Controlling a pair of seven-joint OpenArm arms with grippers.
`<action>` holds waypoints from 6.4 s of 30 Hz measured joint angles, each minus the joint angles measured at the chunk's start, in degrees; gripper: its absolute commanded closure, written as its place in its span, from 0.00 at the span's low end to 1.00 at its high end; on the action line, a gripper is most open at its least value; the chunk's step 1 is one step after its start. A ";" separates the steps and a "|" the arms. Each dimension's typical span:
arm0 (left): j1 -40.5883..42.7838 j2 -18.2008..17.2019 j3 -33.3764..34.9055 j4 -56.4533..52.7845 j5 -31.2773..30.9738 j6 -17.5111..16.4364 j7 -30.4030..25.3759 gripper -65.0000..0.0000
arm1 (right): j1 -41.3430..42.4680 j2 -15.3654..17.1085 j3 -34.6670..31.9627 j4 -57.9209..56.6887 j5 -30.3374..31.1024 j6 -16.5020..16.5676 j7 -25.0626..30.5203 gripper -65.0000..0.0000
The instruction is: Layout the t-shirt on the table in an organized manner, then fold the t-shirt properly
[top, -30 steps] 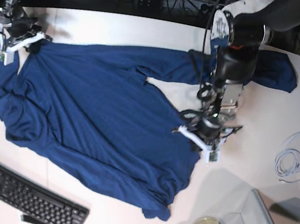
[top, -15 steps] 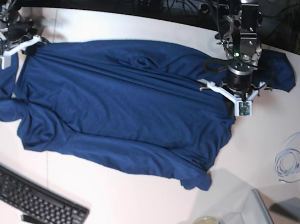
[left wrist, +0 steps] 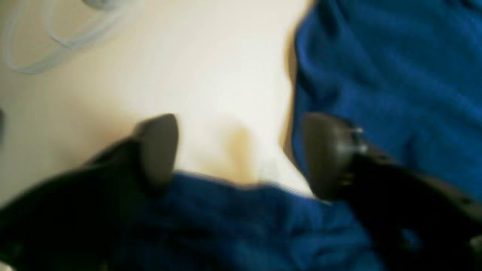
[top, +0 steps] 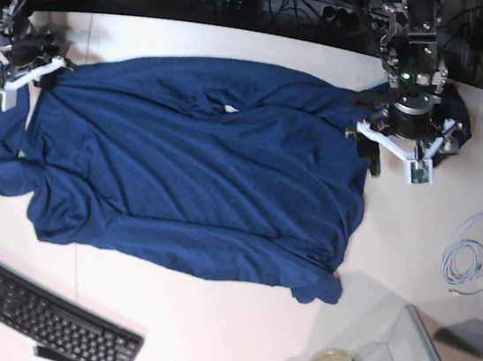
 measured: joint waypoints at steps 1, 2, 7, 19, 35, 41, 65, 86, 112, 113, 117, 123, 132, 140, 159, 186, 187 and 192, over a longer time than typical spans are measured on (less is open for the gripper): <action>0.00 0.02 0.00 1.79 -0.17 0.00 0.76 0.01 | 0.00 -0.02 0.00 0.00 0.00 0.00 0.04 0.97; -0.33 0.07 -0.26 2.60 -0.15 -0.02 0.96 0.00 | 0.00 0.00 0.00 0.00 0.00 -0.02 0.02 0.97; -8.00 0.94 -1.51 -5.90 -0.04 0.00 2.21 0.00 | -0.22 0.02 0.04 0.00 0.00 -0.02 0.28 0.97; -21.22 1.49 -1.29 -33.20 -1.18 -0.31 -1.73 0.72 | -0.15 0.31 0.04 0.22 -0.07 -0.02 -0.90 0.97; -26.62 -0.11 10.34 -6.45 0.04 1.27 18.21 1.00 | 2.23 1.64 -0.11 13.35 -1.14 -0.74 -12.00 0.97; -37.24 0.04 19.56 -33.88 -0.07 7.61 11.30 1.00 | 10.05 3.43 -0.15 6.49 -0.76 -0.59 -16.72 0.97; -37.38 3.96 20.17 -45.59 -0.35 7.74 2.03 0.16 | 11.98 3.45 -0.17 -1.16 -0.74 -0.68 -16.44 0.96; -17.46 0.55 9.49 -25.70 -10.99 8.37 -11.37 0.64 | 10.80 3.50 -0.07 -1.16 -0.57 -0.68 -16.35 0.96; -22.43 -4.35 17.33 -31.41 -23.37 8.37 -15.89 0.21 | 10.78 3.50 -0.07 -1.18 -0.59 -0.66 -16.39 0.96; -22.64 -4.42 17.33 -31.41 -23.37 8.37 -15.85 0.21 | 10.80 3.50 -0.07 -1.18 -0.59 -0.68 -16.39 0.96; -24.11 -4.42 17.29 -31.45 -23.34 8.39 -15.87 0.31 | 10.80 3.50 -0.07 -1.18 -0.61 -0.66 -16.37 0.96; -25.83 -4.39 17.77 -33.79 -23.34 8.35 -16.22 0.48 | 10.82 3.50 -0.07 -1.18 -0.57 -0.68 -16.35 0.96; -26.95 -4.15 17.35 -37.66 -23.39 8.37 -15.85 0.48 | 10.80 3.50 -0.07 -1.18 -0.59 -0.68 -16.39 0.96; -28.89 -4.13 17.35 -40.79 -23.39 8.37 -16.09 0.48 | 10.80 3.50 -0.07 -1.18 -0.59 -0.66 -16.37 0.96; -32.87 -3.15 17.03 -45.70 -23.39 8.37 -16.24 0.49 | 10.82 3.50 -0.07 -1.18 -0.59 -0.66 -16.37 0.96; -21.44 -7.08 17.11 -28.61 -23.74 8.83 -15.15 1.00 | 2.12 -2.54 8.92 11.69 -1.01 -0.66 -11.13 0.41; -20.63 -7.45 17.14 -27.56 -23.74 8.55 -14.40 1.00 | 1.73 -2.97 10.16 12.39 -0.92 -0.68 -10.99 0.32; -17.97 -9.86 17.40 -17.64 -23.80 8.04 -2.32 1.00 | 0.76 -6.47 15.54 13.25 -0.66 -0.66 -10.78 0.31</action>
